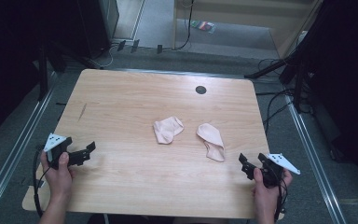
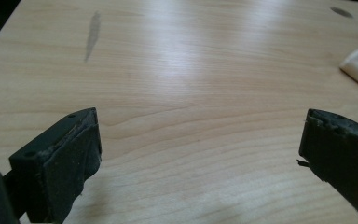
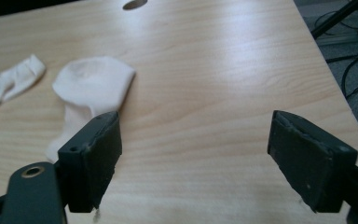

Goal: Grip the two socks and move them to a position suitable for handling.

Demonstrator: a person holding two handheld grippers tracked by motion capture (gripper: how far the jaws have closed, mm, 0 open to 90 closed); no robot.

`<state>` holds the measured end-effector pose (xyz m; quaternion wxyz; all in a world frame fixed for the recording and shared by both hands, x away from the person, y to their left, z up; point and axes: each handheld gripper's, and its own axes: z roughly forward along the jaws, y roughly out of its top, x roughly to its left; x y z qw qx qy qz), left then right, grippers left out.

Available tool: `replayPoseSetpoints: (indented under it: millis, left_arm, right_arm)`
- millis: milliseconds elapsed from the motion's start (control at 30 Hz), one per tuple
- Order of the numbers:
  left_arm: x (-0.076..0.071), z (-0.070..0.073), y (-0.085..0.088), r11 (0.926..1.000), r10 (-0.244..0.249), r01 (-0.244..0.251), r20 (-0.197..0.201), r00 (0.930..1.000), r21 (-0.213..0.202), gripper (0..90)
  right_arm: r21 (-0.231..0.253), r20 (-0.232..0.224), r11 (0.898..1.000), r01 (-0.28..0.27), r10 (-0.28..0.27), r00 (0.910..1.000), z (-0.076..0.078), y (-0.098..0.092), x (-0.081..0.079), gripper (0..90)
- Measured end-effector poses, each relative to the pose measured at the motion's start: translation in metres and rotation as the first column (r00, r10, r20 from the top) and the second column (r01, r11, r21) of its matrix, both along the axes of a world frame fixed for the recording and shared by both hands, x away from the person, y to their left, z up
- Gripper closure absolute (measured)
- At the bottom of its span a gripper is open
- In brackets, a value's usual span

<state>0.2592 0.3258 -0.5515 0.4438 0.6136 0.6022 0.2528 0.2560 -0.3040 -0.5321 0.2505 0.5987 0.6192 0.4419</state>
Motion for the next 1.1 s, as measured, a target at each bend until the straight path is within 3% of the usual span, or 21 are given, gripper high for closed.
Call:
replayPoseSetpoints:
  millis: [67, 100, 133, 233, 267, 300, 400, 467, 533, 567, 667, 767, 800, 833, 900, 1100]
  left_arm:
    - [0.0, 0.0, 0.001, 0.9999, 0.013, -0.013, 0.006, 0.9999, -0.006, 0.0]
    - [0.0, 0.0, 0.0, 0.9999, 0.015, -0.015, 0.006, 0.9999, -0.001, 0.0]
    - [-0.001, 0.001, -0.004, 0.9994, -0.002, 0.002, 0.013, 0.9999, 0.035, 0.0]
    - [-0.001, 0.001, -0.007, 0.9973, -0.031, 0.03, 0.016, 0.9994, 0.067, 0.0]
    - [-0.001, 0.001, -0.007, 0.9973, -0.031, 0.03, 0.016, 0.9994, 0.067, 0.0]
    - [0.0, 0.001, -0.007, 0.9979, -0.031, 0.03, 0.01, 0.9995, 0.058, 0.0]
    - [0.001, 0.001, -0.006, 0.9981, -0.039, 0.039, 0.003, 0.9992, 0.048, 0.0]
    - [0.002, 0.001, -0.006, 0.9981, -0.041, 0.042, -0.005, 0.9991, 0.045, 0.0]
    - [0.002, 0.001, -0.007, 0.9976, -0.044, 0.044, -0.005, 0.999, 0.053, 0.0]
    - [0.002, 0.001, -0.008, 0.9971, -0.047, 0.047, -0.005, 0.9989, 0.06, 0.0]
    - [0.003, 0.001, -0.01, 0.9957, -0.051, 0.052, -0.015, 0.9986, 0.077, 0.0]
    - [0.004, 0.001, -0.011, 0.9947, -0.057, 0.059, -0.028, 0.998, 0.084, 0.0]
    - [0.004, 0.001, -0.011, 0.9947, -0.057, 0.059, -0.028, 0.998, 0.084, 0.0]
    - [0.005, 0.001, -0.011, 0.9944, -0.056, 0.059, -0.031, 0.998, 0.087, 0.0]
    - [0.005, 0.001, -0.012, 0.9939, -0.056, 0.06, -0.038, 0.9977, 0.093, 0.0]
    - [0.005, 0.001, -0.013, 0.9934, -0.055, 0.058, -0.038, 0.9978, 0.099, 0.0]
  right_arm:
    - [0.015, -0.004, 1.0, 0.009, -0.009, 0.9999, 0.005, 0.002, 0.001, 19.0]
    - [0.025, -0.007, 1.0, 0.009, -0.009, 0.9999, 0.017, 0.007, 0.005, 21.2]
    - [0.027, -0.008, 1.0, 0.008, -0.008, 0.9999, 0.021, 0.01, 0.007, 22.5]
    - [0.016, -0.001, 1.0, -0.025, 0.025, 0.9997, 0.033, 0.022, 0.014, 30.0]
    - [0.016, -0.001, 1.0, -0.025, 0.025, 0.9997, 0.033, 0.022, 0.014, 30.0]
    - [0.018, 0.023, 0.998, -0.06, 0.059, 0.998, 0.041, 0.034, 0.021, 40.8]
    - [0.022, 0.033, 0.996, -0.089, 0.088, 0.9956, 0.047, 0.052, 0.03, 48.4]
    - [0.044, 0.039, 0.989, -0.143, 0.141, 0.9892, 0.046, 0.066, 0.038, 51.5]
    - [0.05, 0.04, 0.985, -0.163, 0.161, 0.9861, 0.044, 0.071, 0.041, 53.8]
    - [0.033, 0.034, 0.978, -0.204, 0.203, 0.9787, 0.037, 0.084, 0.05, 56.3]
    - [-0.083, 0.0, 0.971, -0.226, 0.226, 0.974, 0.026, 0.103, 0.058, 55.4]
    - [-0.192, -0.031, 0.952, -0.24, 0.239, 0.9705, 0.012, 0.117, 0.063, 50.7]
    - [-0.192, -0.031, 0.952, -0.24, 0.239, 0.9705, 0.012, 0.117, 0.063, 50.7]
    - [-0.225, -0.049, 0.942, -0.248, 0.243, 0.9688, 0.006, 0.122, 0.066, 47.1]
    - [-0.235, -0.059, 0.939, -0.252, 0.245, 0.9678, 0.003, 0.123, 0.068, 45.0]
    - [-0.238, -0.107, 0.946, -0.223, 0.202, 0.9735, -0.007, 0.119, 0.074, 46.6]
